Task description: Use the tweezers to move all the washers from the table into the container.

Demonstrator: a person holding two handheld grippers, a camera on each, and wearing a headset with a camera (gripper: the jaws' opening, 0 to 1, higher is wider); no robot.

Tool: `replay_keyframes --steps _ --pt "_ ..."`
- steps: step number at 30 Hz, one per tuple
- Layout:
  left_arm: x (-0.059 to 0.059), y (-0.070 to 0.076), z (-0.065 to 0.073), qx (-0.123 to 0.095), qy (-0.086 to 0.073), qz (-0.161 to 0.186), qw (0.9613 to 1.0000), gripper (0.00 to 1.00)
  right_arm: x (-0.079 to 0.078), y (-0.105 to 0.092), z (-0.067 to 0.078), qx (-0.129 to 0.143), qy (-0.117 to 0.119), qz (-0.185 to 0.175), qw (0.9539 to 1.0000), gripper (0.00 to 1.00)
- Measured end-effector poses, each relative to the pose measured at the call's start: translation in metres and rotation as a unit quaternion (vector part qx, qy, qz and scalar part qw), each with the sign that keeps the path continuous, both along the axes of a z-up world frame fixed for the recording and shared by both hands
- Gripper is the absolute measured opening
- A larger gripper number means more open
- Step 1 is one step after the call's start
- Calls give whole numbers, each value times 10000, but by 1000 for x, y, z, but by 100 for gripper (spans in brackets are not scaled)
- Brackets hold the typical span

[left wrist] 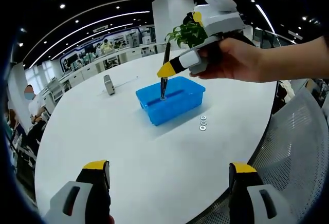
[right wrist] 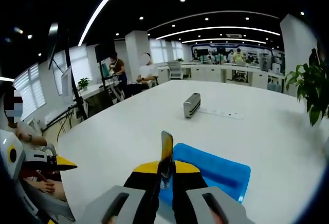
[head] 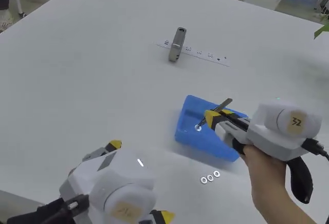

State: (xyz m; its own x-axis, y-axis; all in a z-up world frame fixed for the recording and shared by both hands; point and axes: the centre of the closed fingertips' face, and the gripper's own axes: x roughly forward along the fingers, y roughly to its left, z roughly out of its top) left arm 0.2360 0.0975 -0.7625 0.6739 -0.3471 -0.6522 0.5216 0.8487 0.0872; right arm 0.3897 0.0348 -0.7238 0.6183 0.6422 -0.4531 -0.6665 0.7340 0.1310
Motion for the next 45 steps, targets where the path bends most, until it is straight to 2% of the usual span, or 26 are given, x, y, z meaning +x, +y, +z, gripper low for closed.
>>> replay_keyframes --steps 1,6,13,19,29,33,37,40,45 --pt "0 0 0 2 9 -5 10000 99 1 0 -6 -96 -2 15 10000 4" --pt "-1 -1 -2 37 39 -32 10000 99 5 1 -26 -232 138 7 9996 4" --pt "-1 -1 -4 57 85 -47 9999 99 11 1 -45 -385 275 -4 9989 4" --pt "-2 -1 -5 105 113 -71 9999 99 13 1 -50 -384 338 -33 9987 4" --pt "-2 -1 -5 124 101 -91 9998 99 11 -1 -48 -328 322 -83 9989 5" --pt "-2 -1 -5 141 99 -107 9998 99 10 -4 -39 -216 312 -143 9992 5" --pt "-2 -1 -5 148 85 -102 9998 99 7 -9 -21 -103 173 -154 9997 5" --pt "-1 -1 -4 134 60 -92 9999 99 0 -16 -5 71 104 -177 9998 5" --pt "-1 -2 -3 108 39 -112 9999 99 -15 -26 15 168 -50 -188 9997 5"
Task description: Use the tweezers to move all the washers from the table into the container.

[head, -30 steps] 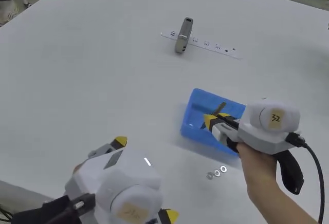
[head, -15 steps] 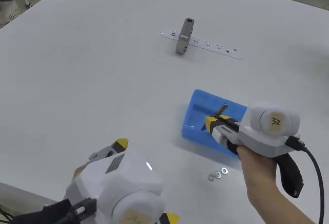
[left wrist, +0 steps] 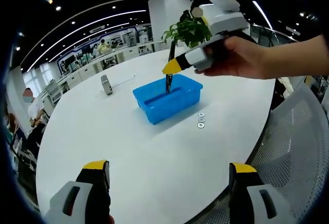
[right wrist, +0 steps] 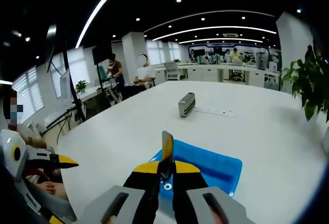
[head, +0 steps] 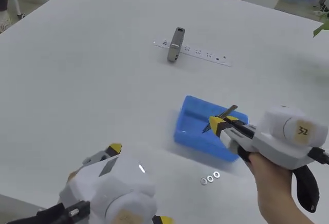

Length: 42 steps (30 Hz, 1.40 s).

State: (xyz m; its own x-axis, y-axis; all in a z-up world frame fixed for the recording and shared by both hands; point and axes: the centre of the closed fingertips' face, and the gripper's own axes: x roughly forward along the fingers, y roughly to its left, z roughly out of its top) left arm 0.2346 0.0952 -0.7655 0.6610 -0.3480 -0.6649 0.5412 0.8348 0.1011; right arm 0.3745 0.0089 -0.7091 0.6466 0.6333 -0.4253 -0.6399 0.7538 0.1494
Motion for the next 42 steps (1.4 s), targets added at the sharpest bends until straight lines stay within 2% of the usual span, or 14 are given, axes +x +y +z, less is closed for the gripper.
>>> replay_keyframes --steps 4,7,10,16,21,28,30,33,38,42 --pt "1 0 1 -26 -29 19 10000 99 -14 -6 15 67 -136 -13 9999 4" --pt "1 0 2 -32 -28 22 10000 99 -25 -7 17 58 -149 30 9999 4" --pt "1 0 2 -35 -46 14 10000 99 -35 -10 12 -29 -116 64 9999 4" --pt "1 0 2 -39 -52 21 10000 99 -53 -17 -12 -3 185 -45 9998 4" --pt "1 0 1 -11 -44 4 10000 99 -66 -21 -33 -343 290 65 9990 4" --pt "0 0 1 13 -25 2 10000 99 -70 -24 -57 -471 519 75 9975 5" --pt "0 0 1 13 -19 3 10000 99 -70 -23 -60 -503 529 93 9973 5" --pt "0 1 0 36 -13 0 10000 99 -68 -23 -67 -700 473 127 9963 5" --pt "-1 1 -1 46 19 3 10000 99 -64 -21 -66 -664 473 135 9966 5" --pt "0 1 0 21 -19 24 10000 99 -64 -19 -67 -667 514 175 9963 5"
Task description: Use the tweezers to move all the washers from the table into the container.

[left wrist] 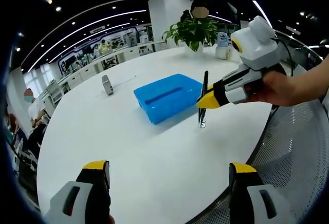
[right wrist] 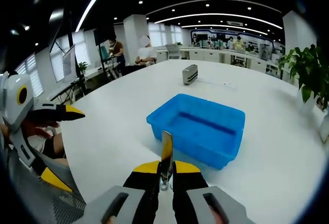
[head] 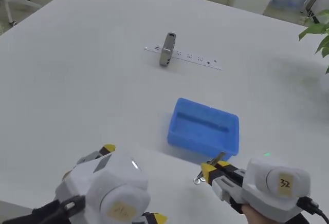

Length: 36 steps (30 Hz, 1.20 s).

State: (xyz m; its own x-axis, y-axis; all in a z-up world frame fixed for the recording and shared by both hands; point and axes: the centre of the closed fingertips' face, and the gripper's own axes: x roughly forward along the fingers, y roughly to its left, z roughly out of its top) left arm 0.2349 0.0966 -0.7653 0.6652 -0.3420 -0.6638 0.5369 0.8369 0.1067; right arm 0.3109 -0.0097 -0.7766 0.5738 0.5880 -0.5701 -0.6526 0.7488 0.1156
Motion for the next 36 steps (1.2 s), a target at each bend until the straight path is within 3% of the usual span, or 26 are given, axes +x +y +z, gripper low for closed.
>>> replay_keyframes --steps 16,23,29,36 --pt "-1 0 -4 49 89 -12 9999 99 -3 -1 -2 25 -51 -38 10000 4" --pt "0 0 -2 42 37 -6 10000 99 -4 -1 -3 4 -117 -58 9999 4" --pt "-1 0 -3 46 59 -24 10000 99 1 -3 -2 71 152 -189 9997 4" --pt "-1 0 -2 17 66 -11 10000 99 5 -1 20 332 107 -255 9991 4"
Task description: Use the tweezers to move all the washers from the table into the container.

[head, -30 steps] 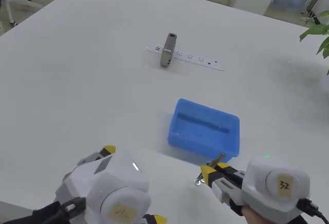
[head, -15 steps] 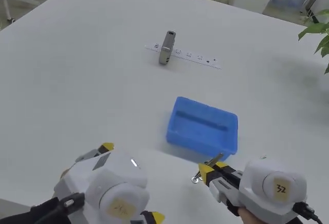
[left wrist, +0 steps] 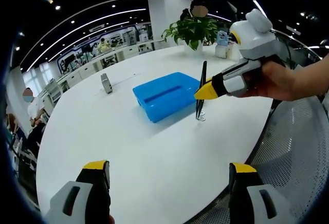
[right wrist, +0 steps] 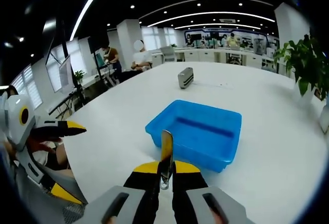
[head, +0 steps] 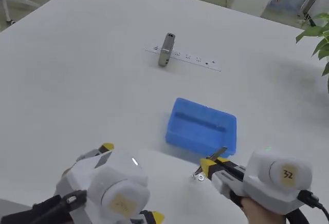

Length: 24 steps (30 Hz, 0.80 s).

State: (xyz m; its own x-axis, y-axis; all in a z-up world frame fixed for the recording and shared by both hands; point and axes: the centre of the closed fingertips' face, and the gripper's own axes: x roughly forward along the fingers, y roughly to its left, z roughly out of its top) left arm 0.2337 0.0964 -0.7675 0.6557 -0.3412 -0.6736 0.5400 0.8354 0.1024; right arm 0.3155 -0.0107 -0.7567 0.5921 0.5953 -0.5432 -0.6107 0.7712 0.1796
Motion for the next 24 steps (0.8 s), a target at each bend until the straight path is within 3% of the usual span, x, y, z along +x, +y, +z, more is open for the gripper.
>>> replay_keyframes --steps 6,14,19,24 --pt "-1 -2 1 49 -35 -66 10000 99 6 2 21 75 -177 37 9998 4" --pt "-2 -3 1 60 -26 -124 9999 99 34 5 57 283 -539 -27 9981 4" --pt "-2 -2 0 36 3 -98 9999 99 49 7 58 241 -600 -20 9979 4" --pt "-1 -1 -1 36 20 -76 10000 97 41 2 49 218 -510 -53 9984 4"
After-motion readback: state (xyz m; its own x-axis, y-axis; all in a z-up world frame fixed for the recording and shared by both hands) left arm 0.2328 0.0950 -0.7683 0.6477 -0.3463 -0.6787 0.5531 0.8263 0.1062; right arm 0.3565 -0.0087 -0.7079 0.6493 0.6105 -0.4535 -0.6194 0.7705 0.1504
